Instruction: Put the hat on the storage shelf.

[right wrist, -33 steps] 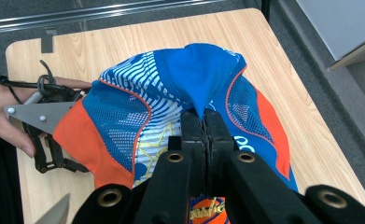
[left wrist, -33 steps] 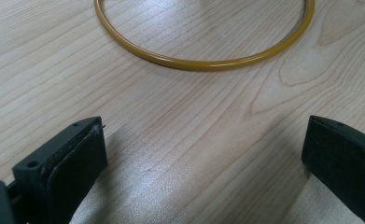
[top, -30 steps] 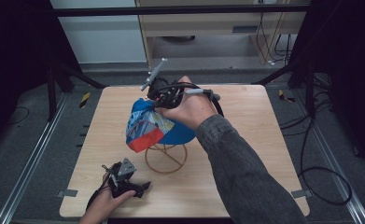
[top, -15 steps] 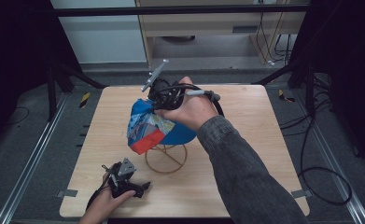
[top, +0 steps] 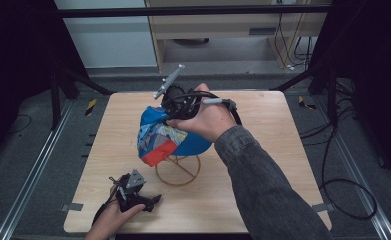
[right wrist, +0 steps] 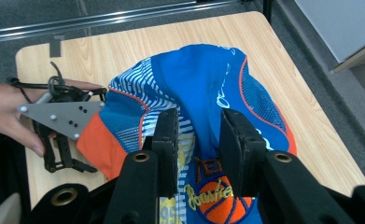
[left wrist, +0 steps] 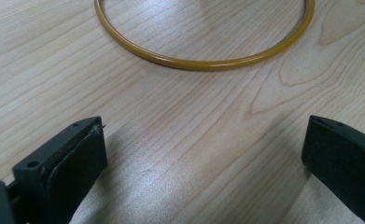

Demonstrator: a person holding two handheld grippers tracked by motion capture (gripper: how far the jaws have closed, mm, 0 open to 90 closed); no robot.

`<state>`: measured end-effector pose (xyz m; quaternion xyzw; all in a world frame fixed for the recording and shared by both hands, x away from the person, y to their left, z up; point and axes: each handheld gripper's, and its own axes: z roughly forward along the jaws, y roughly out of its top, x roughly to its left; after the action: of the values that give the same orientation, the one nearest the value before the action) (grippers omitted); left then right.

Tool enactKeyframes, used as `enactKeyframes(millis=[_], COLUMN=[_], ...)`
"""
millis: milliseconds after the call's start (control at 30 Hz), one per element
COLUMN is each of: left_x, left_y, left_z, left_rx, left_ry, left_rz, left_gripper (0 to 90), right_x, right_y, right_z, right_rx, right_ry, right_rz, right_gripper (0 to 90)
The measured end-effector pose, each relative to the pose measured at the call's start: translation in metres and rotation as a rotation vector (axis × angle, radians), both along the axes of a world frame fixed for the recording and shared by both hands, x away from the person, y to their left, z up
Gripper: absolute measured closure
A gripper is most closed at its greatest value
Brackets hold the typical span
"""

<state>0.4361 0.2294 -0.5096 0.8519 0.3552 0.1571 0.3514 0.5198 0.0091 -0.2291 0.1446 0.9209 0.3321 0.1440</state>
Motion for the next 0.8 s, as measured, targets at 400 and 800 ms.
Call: enactKeyframes(millis=[400,800], left_x=[0.0000,0.0000], left_y=[0.0000,0.0000], left_z=[0.0001,0.0000], left_rx=[0.000,0.000], left_ry=[0.001,0.000], left_rz=[0.001,0.001], left_gripper=[0.0,0.0], right_x=[-0.0066,-0.0057], right_y=[-0.0021,-0.0091], right_z=[0.0023,0.0002], right_rx=[0.006,0.007], right_ry=[-0.003,-0.004], right_rz=[-0.010,-0.047], right_gripper=[64.0,54.4])
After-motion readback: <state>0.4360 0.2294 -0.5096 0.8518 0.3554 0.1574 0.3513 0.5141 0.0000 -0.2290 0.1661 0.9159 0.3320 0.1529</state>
